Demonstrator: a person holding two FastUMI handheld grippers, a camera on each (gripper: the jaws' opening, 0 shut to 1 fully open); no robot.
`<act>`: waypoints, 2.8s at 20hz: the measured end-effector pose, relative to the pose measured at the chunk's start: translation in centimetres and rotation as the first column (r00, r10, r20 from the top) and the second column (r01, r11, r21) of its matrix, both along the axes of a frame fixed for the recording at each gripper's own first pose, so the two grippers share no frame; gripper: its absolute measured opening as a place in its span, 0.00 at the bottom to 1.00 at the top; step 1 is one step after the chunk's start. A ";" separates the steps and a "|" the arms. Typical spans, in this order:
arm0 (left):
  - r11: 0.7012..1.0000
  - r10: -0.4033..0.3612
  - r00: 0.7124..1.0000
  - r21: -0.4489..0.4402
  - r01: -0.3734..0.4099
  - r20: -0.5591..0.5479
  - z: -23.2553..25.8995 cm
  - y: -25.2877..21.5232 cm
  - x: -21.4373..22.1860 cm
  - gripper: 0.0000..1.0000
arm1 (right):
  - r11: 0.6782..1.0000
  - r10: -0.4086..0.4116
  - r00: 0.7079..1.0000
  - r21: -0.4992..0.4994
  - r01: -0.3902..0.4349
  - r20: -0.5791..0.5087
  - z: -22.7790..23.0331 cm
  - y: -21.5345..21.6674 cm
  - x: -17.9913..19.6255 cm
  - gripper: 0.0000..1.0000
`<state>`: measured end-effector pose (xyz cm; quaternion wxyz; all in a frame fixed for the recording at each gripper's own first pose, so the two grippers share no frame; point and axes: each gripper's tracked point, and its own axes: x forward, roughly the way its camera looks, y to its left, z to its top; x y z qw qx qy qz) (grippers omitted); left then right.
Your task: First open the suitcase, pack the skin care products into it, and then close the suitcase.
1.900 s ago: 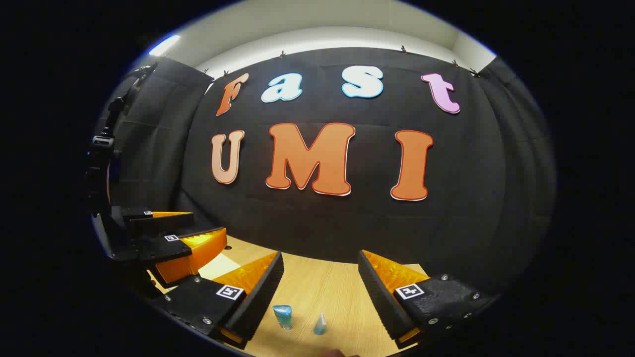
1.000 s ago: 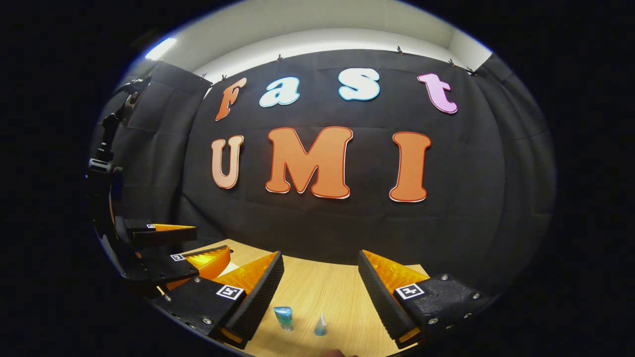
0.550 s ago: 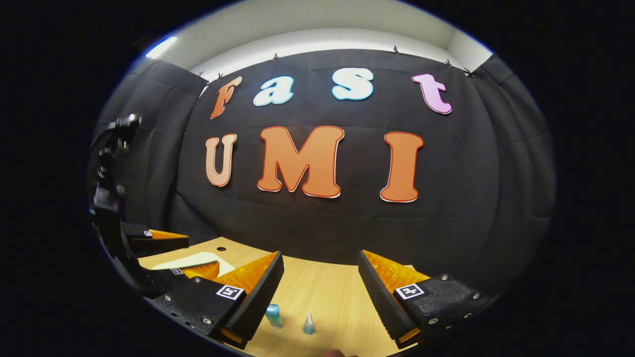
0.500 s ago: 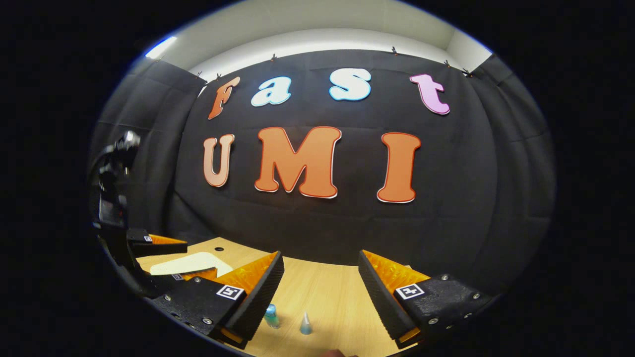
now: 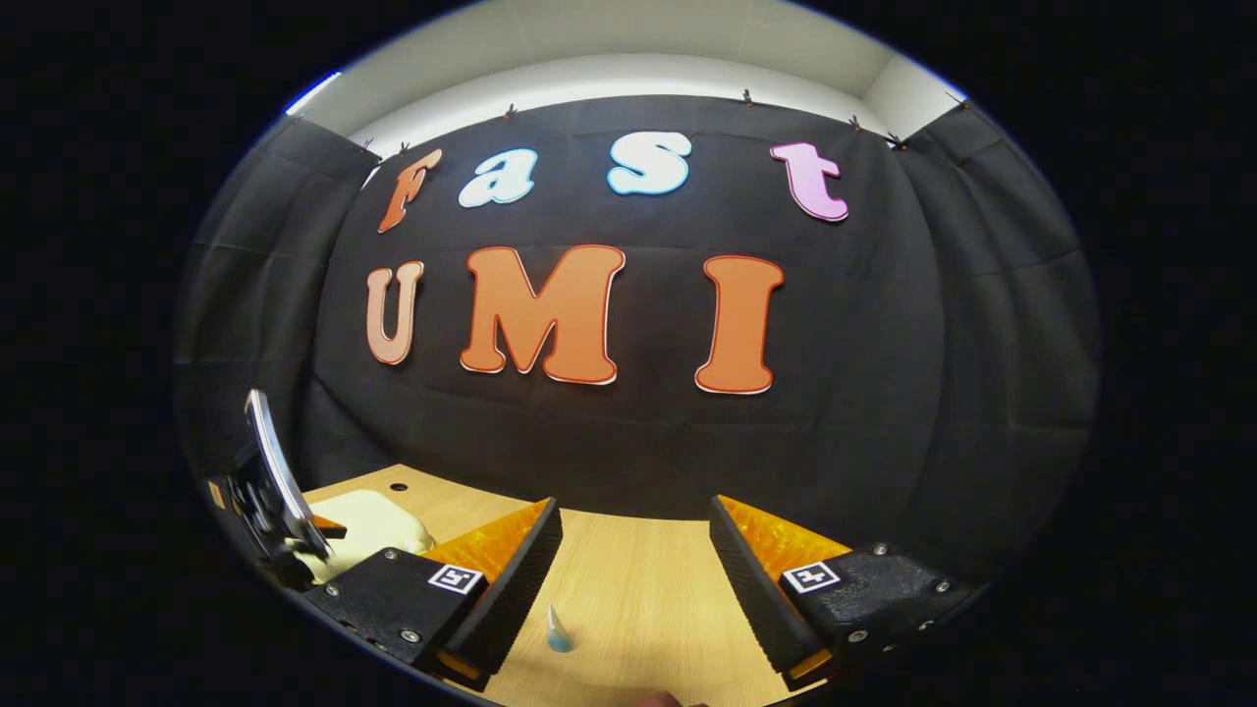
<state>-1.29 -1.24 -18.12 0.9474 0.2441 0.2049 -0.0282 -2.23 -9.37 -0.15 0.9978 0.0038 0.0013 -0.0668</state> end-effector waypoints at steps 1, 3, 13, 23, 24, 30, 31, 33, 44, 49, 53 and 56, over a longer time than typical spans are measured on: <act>0.999 -0.005 1.000 0.037 0.006 -0.011 -0.8 0.1 -0.1 0.99 | 1.000 -0.006 1.000 -0.002 0.006 -0.002 -0.2 -0.4 -0.2 0.95; 0.995 -0.021 0.999 0.097 0.025 -0.038 -2.5 0.2 -0.2 0.98 | 1.000 -0.015 1.000 0.000 0.015 -0.007 -0.4 -0.8 -0.4 0.95; 0.916 -0.069 0.992 0.387 0.107 -0.110 -7.4 1.2 0.5 0.90 | 0.999 -0.030 0.999 0.015 0.030 -0.014 -1.1 -2.4 -0.7 0.95; 0.834 -0.150 0.981 0.516 0.193 -0.126 -8.2 0.5 2.6 0.17 | 0.999 -0.028 1.000 0.032 0.028 -0.013 -1.7 -4.0 -1.0 0.95; 0.849 -0.139 0.982 0.495 0.185 -0.127 -7.7 0.6 2.3 0.16 | 0.999 -0.025 1.000 0.034 0.025 -0.013 -1.8 -4.1 -1.0 0.95; 0.976 -0.001 0.999 0.219 0.011 -0.047 -3.4 1.8 2.4 0.15 | 0.999 0.016 1.000 0.045 -0.016 -0.014 -2.1 -4.2 -0.3 0.95; 0.983 0.025 0.999 0.182 -0.018 -0.032 -1.9 2.3 2.3 0.16 | 0.998 0.029 0.999 0.047 -0.028 -0.015 -2.3 -4.2 -0.1 0.95; 0.989 0.068 0.998 0.131 -0.068 0.004 0.6 3.3 2.5 0.15 | 0.997 0.054 0.998 0.050 -0.053 -0.014 -2.3 -3.8 0.3 0.95; 0.958 0.241 0.958 -0.195 -0.210 0.153 11.5 14.6 1.5 0.16 | 0.993 0.108 0.994 0.052 -0.106 -0.025 -1.7 2.5 3.6 0.96; 0.914 0.272 0.948 -0.354 -0.200 0.166 13.3 21.2 1.8 0.16 | 0.995 0.099 0.995 0.029 -0.098 -0.030 -1.1 7.4 5.3 0.95; 0.887 0.304 0.937 -0.410 -0.212 0.174 14.1 28.4 2.2 0.16 | 0.996 0.090 0.995 0.014 -0.090 -0.047 -0.8 10.5 6.1 0.95; 0.862 0.359 0.916 -0.440 -0.251 0.180 13.5 33.9 2.2 0.16 | 0.997 0.073 0.996 0.000 -0.073 -0.060 -0.7 12.3 7.0 0.95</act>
